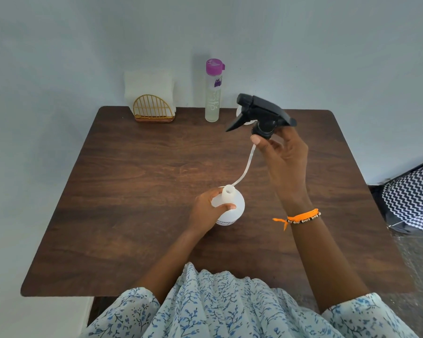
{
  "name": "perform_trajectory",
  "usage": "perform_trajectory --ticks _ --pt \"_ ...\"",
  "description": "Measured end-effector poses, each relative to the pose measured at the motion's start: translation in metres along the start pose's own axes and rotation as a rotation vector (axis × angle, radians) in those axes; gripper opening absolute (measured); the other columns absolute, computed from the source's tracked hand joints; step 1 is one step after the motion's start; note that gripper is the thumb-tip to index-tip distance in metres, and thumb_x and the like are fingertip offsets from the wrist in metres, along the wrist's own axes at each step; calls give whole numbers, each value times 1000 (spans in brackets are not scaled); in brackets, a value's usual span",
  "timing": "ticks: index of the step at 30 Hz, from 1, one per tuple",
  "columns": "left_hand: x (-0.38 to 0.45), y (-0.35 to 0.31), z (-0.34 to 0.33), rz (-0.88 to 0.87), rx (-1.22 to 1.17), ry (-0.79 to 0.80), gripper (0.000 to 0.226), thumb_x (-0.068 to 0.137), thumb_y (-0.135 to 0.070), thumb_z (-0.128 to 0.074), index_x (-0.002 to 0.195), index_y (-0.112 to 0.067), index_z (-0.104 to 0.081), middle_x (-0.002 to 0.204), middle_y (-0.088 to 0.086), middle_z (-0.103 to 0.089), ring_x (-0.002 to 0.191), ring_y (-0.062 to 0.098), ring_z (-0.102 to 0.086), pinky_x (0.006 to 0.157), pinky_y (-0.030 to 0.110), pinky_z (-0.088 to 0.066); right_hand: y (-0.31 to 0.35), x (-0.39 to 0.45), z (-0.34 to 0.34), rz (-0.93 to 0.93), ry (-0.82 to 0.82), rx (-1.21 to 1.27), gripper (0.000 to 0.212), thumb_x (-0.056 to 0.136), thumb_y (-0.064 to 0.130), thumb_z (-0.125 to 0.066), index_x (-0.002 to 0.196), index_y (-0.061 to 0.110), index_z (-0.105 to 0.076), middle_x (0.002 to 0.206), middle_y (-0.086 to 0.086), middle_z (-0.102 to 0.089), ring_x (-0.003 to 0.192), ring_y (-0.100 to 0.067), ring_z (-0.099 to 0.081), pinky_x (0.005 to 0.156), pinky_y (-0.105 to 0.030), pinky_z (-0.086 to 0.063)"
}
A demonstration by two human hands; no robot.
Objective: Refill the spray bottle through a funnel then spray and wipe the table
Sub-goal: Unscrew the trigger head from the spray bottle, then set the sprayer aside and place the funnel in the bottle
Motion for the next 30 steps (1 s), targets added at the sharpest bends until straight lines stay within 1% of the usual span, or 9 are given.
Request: perform_trajectory --ticks 3,6,9,13,16,19,23,26,30 --pt "0 -1 0 9 8 9 50 70 -34 -80 116 -21 -65 122 -4 -64 108 12 -57 92 32 -50 6 6 5 52 -3 -68 30 81 16 -70 109 11 -59 107 -11 -65 100 -20 -61 87 -31 -51" --pt "-1 -2 0 15 15 13 51 71 -34 -79 118 -21 -63 123 -4 -63 111 14 -56 92 30 -49 12 11 12 102 4 -97 28 83 21 -67 109 14 -58 109 -9 -63 103 -22 -59 86 -31 -51" --pt "-2 -1 0 13 16 12 52 72 -35 -79 119 -21 -63 125 -2 -63 111 15 -56 94 35 -50 14 14 22 106 -3 -171 23 85 23 -63 107 18 -58 107 -6 -64 105 -24 -58 85 -30 -50" --pt "-3 -3 1 -17 31 -1 51 72 -34 -79 118 -20 -64 123 -2 -64 110 16 -57 93 38 -51 -13 17 35 -119 -26 -263 17 87 20 -64 104 17 -63 98 0 -66 91 -10 -59 79 -21 -47" --pt "-3 -3 -1 -13 52 2 52 74 -35 -78 121 -20 -61 126 -1 -61 113 17 -56 95 38 -51 -60 8 42 -354 -5 -260 7 88 19 -63 92 14 -65 78 6 -59 74 -7 -51 68 -23 -41" --pt "-4 -4 -1 -10 69 5 54 75 -35 -76 124 -19 -59 129 0 -59 115 18 -55 96 34 -49 -110 -9 42 -544 3 -261 15 90 22 -61 87 9 -67 80 1 -59 79 -12 -50 70 -30 -39" --pt "-4 -5 0 -29 87 6 56 76 -34 -76 126 -20 -58 132 0 -58 116 16 -53 96 33 -47 -157 -30 38 -770 -68 -174 19 90 18 -61 99 3 -68 94 -7 -66 91 -17 -57 78 -33 -44" --pt "-5 -5 1 -38 101 10 57 76 -34 -76 128 -20 -56 132 -1 -58 117 17 -53 96 35 -48 -179 -38 35 -847 -91 -179 21 89 19 -63 100 3 -69 93 -7 -66 91 -19 -57 77 -34 -45" --pt "-6 -5 1 -41 99 9 58 76 -33 -76 128 -21 -56 132 -1 -57 117 15 -52 93 29 -46 -193 -40 31 -874 -120 -205 22 88 21 -64 100 4 -69 93 -9 -66 88 -19 -57 74 -32 -46"
Point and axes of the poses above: each hand's wrist, its own x-axis towards the middle knuckle, its own z-axis out of the back of the hand, y = z × x, the point moved 4 cm from there along x, towards the middle knuckle
